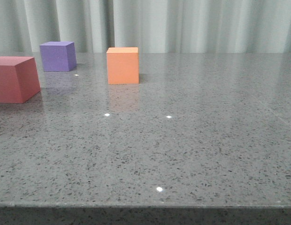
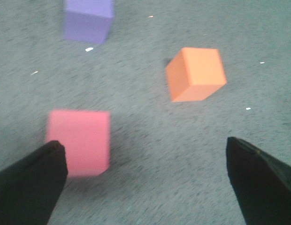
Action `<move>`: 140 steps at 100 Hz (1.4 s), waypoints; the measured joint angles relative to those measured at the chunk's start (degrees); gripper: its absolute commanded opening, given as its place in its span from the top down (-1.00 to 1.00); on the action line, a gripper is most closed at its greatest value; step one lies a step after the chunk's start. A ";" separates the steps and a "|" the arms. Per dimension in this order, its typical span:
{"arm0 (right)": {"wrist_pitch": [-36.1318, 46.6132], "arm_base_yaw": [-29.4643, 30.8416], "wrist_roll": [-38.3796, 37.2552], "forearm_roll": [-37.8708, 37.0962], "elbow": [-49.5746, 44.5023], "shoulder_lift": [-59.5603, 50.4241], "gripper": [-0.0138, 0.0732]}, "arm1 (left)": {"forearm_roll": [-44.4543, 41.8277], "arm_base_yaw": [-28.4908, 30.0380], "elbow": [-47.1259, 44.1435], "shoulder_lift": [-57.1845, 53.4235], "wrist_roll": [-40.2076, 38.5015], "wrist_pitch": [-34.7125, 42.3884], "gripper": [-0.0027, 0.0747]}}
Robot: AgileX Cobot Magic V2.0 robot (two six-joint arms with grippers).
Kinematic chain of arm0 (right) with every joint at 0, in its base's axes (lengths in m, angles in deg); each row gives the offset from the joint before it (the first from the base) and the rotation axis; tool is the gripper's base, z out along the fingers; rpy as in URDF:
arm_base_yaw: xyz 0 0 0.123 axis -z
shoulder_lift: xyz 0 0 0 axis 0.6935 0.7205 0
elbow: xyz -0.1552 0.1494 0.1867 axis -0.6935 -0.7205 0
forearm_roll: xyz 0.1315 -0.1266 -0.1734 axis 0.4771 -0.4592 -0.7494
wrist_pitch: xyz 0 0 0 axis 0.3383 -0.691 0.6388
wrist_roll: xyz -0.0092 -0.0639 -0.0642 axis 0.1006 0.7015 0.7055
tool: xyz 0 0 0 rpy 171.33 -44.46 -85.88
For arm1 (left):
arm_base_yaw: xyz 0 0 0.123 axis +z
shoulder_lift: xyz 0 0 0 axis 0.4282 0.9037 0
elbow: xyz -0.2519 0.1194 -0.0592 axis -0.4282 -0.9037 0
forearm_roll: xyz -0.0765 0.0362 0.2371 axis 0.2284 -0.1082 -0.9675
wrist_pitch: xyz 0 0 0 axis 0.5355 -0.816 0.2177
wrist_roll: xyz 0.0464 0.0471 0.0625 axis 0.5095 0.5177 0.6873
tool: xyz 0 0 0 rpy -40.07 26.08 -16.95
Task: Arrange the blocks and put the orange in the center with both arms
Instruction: 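Move the left gripper over the orange cube and close on it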
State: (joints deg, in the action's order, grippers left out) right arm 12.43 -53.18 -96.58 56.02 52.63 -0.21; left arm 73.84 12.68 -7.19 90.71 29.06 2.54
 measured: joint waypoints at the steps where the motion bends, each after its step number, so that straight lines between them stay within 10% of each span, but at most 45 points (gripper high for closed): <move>1: 0.00 0.00 0.00 0.00 0.00 0.00 0.84 | -0.36 -0.38 0.37 0.37 -0.50 -0.01 -0.72; 51: 0.00 0.00 0.00 0.00 0.00 0.00 0.84 | -25.76 -21.18 29.61 28.82 -20.29 -3.58 -0.72; 140: 0.00 0.00 0.00 0.00 0.00 0.00 0.84 | -33.78 -23.37 38.65 48.79 -25.62 -3.26 -0.72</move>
State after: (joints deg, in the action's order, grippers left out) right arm 12.43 -53.18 -96.58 56.02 52.63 -0.21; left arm 40.07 -10.69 31.46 139.50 3.44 -0.72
